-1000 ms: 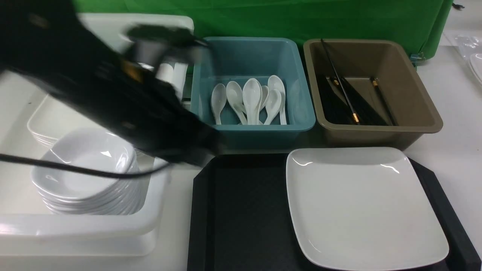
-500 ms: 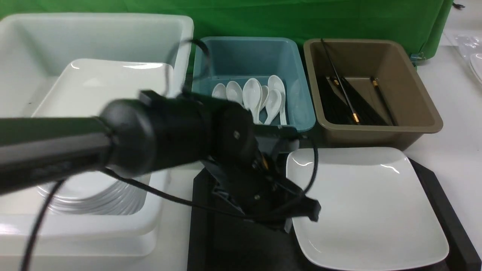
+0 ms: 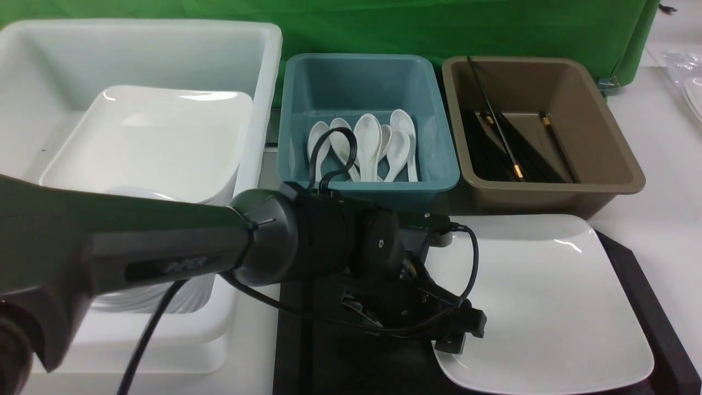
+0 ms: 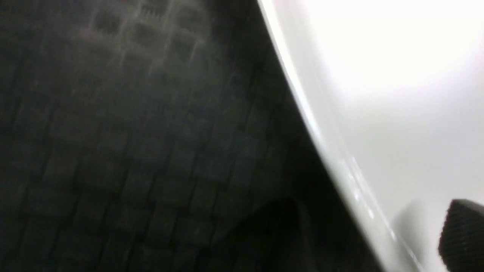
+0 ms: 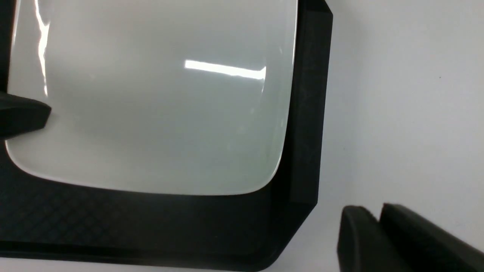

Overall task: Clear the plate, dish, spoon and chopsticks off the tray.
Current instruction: Use the left arm to grab a plate from the dinner plate

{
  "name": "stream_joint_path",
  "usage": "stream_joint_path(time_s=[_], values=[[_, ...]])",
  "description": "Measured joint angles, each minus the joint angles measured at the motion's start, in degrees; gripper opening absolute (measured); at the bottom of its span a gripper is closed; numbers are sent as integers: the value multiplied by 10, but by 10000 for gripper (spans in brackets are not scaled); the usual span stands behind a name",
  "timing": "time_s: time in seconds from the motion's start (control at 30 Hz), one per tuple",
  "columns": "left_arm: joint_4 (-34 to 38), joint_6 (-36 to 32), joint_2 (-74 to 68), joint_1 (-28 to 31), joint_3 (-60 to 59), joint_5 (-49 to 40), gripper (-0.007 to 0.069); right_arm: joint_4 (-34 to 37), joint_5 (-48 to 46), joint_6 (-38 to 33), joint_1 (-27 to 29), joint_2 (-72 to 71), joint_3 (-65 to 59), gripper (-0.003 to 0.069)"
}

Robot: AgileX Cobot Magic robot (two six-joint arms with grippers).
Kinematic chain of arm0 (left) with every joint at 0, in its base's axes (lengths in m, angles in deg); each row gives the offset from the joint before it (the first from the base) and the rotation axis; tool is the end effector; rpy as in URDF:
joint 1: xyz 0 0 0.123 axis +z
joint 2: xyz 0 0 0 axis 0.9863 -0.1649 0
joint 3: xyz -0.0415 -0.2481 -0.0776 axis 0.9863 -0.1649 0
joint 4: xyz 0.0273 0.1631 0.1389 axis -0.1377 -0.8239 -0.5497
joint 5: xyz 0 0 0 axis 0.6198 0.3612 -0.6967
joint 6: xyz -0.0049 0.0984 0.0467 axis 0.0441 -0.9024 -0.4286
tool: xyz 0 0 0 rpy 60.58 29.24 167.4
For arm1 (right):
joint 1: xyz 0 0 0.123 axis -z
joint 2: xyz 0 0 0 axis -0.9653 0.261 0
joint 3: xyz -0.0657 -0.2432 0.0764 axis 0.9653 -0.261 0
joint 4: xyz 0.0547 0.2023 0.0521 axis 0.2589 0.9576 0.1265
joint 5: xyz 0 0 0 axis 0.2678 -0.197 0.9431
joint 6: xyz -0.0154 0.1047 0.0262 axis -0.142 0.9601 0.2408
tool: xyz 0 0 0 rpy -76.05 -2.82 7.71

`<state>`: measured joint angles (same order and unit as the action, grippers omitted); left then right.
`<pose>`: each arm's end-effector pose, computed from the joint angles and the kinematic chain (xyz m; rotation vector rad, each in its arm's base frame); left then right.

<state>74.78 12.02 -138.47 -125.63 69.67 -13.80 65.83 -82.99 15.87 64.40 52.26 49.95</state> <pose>0.2555 -0.2787 0.1491 0.6104 2.6816 -0.5503 0.1805 0.0232 0.3249 -0.2754 2.4907 -0.0670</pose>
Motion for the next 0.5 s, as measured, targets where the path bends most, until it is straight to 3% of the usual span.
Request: stream_joint_path(time_s=[0.03,0.17,0.27,0.37,0.5], values=[[0,0,0,0,0,1,451,0,1,0,0,0,0,113],[2,-1,-1,0,0,11,197,0,8,0,0,-1,0,118],[13,14,-1,2,1,16,88,0,8,0,0,-1,0,120],[8,17,4,9,4,-6,31,0,10,0,0,-1,0,123],[-8,18,18,33,3,-58,23,0,10,0,0,-1,0,127]])
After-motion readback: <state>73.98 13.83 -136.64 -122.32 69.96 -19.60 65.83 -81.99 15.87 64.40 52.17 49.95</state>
